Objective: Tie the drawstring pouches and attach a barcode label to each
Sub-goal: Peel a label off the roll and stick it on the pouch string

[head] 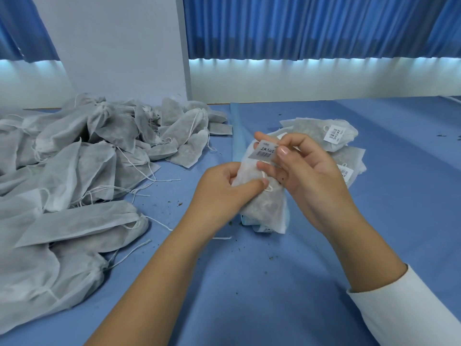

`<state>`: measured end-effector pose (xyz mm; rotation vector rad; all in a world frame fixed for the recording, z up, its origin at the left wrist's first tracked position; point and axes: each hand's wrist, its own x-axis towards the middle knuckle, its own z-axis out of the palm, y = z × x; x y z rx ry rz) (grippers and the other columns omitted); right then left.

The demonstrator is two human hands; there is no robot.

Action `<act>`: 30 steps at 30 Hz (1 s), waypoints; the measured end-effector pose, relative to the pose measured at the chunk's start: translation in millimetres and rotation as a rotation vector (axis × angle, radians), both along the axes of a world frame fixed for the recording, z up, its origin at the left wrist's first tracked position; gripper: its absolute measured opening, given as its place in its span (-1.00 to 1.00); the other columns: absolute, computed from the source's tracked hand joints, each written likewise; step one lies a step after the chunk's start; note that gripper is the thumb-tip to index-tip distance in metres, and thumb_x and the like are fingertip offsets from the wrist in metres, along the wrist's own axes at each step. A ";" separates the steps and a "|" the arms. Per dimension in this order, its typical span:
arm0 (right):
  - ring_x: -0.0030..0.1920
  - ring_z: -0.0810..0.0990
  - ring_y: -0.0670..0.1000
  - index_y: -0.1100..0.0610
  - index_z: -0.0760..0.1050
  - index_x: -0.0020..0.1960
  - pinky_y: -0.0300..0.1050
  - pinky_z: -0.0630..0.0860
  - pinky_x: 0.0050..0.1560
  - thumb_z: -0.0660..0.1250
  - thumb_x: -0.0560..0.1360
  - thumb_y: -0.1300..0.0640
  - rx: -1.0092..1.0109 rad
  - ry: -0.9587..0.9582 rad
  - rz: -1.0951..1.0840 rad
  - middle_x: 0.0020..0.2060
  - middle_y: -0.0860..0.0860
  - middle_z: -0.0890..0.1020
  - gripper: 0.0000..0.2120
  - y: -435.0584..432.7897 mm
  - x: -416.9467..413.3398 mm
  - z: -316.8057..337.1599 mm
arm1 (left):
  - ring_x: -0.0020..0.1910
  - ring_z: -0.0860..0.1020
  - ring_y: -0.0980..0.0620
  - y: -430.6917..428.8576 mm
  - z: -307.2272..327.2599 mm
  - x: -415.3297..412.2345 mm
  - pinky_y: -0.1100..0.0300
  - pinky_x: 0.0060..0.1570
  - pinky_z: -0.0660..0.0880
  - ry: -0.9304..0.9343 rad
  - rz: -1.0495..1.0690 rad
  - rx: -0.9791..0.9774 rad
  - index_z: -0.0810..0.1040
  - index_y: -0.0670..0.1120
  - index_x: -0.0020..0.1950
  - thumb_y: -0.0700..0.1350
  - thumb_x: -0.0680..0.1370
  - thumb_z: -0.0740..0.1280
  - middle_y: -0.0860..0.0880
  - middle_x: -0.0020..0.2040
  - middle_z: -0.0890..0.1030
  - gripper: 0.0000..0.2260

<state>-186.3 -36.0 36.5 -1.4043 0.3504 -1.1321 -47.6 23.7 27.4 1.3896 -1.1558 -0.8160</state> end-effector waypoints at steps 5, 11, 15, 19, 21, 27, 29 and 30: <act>0.03 0.61 0.09 0.18 0.49 -0.05 -0.07 0.59 0.09 0.20 0.62 0.30 0.208 -0.036 -0.011 0.01 0.14 0.66 -0.87 -3.6 -2.9 2.5 | -0.03 0.67 -0.23 -0.4 -2.0 0.7 -0.25 0.06 0.58 -0.016 -0.035 -0.007 0.70 -0.10 -0.03 -0.04 0.33 0.46 -0.18 -0.09 0.71 -0.74; -0.25 0.57 -0.05 0.07 0.57 -0.16 -0.22 0.55 -0.19 0.31 0.54 0.34 0.182 -0.015 -0.106 -0.23 0.00 0.63 -0.78 -5.0 -6.8 6.2 | -0.10 0.71 -0.07 -6.2 -6.8 7.5 -0.13 0.05 0.62 0.065 0.084 -0.018 0.71 -0.05 -0.06 -0.14 0.45 0.51 -0.04 -0.15 0.74 -0.91; -0.36 0.46 -0.09 0.03 0.56 -0.07 -0.24 0.44 -0.27 0.35 0.52 0.33 0.101 0.115 -0.151 -0.34 -0.08 0.59 -0.80 -6.8 -9.1 5.0 | -0.12 0.71 -0.01 -7.0 -6.7 11.8 -0.04 0.02 0.64 0.100 0.100 -0.031 0.71 -0.03 -0.04 -0.12 0.44 0.53 0.00 -0.15 0.74 -0.88; -0.32 0.50 -0.08 0.02 0.45 0.27 -0.21 0.46 -0.23 0.37 0.49 0.31 0.076 0.253 -0.069 -0.27 -0.02 0.66 -0.60 -7.9 -12.6 5.6 | -0.02 0.70 -0.09 -6.1 -3.0 13.7 -0.10 0.05 0.60 0.100 0.091 -0.035 0.73 0.00 -0.09 0.04 0.29 0.54 -0.02 -0.12 0.74 -0.76; -0.25 0.58 -0.05 0.06 0.43 0.30 -0.22 0.47 -0.29 0.35 0.51 0.33 0.099 0.243 -0.047 -0.23 0.03 0.68 -0.59 -7.1 -11.5 5.2 | 0.00 0.69 -0.12 -5.2 -1.7 14.3 -0.14 0.08 0.59 0.083 0.069 -0.034 0.72 -0.03 -0.05 0.07 0.30 0.54 -0.06 -0.10 0.74 -0.71; -0.18 0.65 0.04 0.10 0.42 0.29 -0.20 0.51 -0.37 0.33 0.53 0.34 0.175 0.195 -0.046 -0.17 0.10 0.69 -0.63 -9.3 -11.6 4.4 | -0.04 0.71 -0.04 -1.9 -3.1 17.7 -0.08 0.05 0.60 0.005 -0.028 -0.040 0.72 0.02 -0.01 -0.10 0.45 0.54 0.01 -0.11 0.74 -0.86; -0.19 0.66 0.03 0.09 0.42 0.29 -0.20 0.53 -0.36 0.33 0.54 0.34 0.189 0.194 -0.049 -0.19 0.08 0.69 -0.64 -10.4 -11.7 3.7 | -0.06 0.71 0.01 -2.1 -3.9 18.6 -0.02 0.04 0.61 -0.002 -0.058 -0.033 0.71 0.02 0.00 -0.14 0.45 0.54 0.03 -0.11 0.74 -0.84; -0.19 0.66 0.03 0.10 0.42 0.28 -0.20 0.54 -0.36 0.32 0.54 0.34 0.193 0.193 -0.050 -0.20 0.07 0.69 -0.65 -10.8 -11.6 3.3 | -0.06 0.71 0.01 -2.3 -4.0 18.8 -0.01 0.04 0.62 -0.003 -0.071 -0.029 0.71 0.02 0.01 -0.16 0.45 0.54 0.03 -0.11 0.74 -0.83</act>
